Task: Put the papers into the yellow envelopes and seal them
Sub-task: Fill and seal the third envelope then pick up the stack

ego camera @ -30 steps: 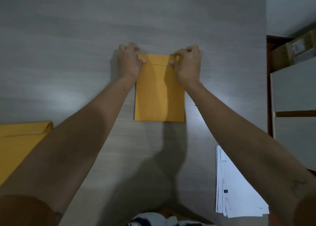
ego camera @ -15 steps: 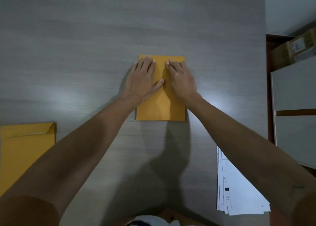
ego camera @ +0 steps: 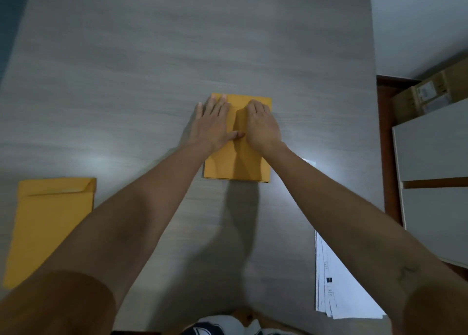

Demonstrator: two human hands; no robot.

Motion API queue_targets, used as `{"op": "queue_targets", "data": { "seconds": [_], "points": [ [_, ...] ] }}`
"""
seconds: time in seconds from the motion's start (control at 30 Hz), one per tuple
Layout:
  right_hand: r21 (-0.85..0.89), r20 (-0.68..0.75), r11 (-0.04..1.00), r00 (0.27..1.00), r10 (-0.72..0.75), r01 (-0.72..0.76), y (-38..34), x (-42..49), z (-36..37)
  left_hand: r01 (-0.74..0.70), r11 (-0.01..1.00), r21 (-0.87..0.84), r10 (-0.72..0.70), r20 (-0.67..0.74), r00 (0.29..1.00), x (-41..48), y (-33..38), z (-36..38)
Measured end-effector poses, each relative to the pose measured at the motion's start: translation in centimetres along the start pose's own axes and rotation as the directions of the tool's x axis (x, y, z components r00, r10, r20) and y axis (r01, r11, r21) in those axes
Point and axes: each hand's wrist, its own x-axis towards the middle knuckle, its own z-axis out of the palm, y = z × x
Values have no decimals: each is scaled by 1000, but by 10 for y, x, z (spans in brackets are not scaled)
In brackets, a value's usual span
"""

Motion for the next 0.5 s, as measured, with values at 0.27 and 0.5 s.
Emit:
{"op": "queue_targets", "data": {
  "seconds": [0.27,0.5],
  "points": [
    [-69,-60,997,997,41,-45,-20,-22,-19,125,992,-11,-125,-70,990,-43,-7,-18],
    [-64,-29,996,998,-61,59,-96,-70,-8,299,935,-190,-313,-45,949,-151,-51,-18]
  ]
}}
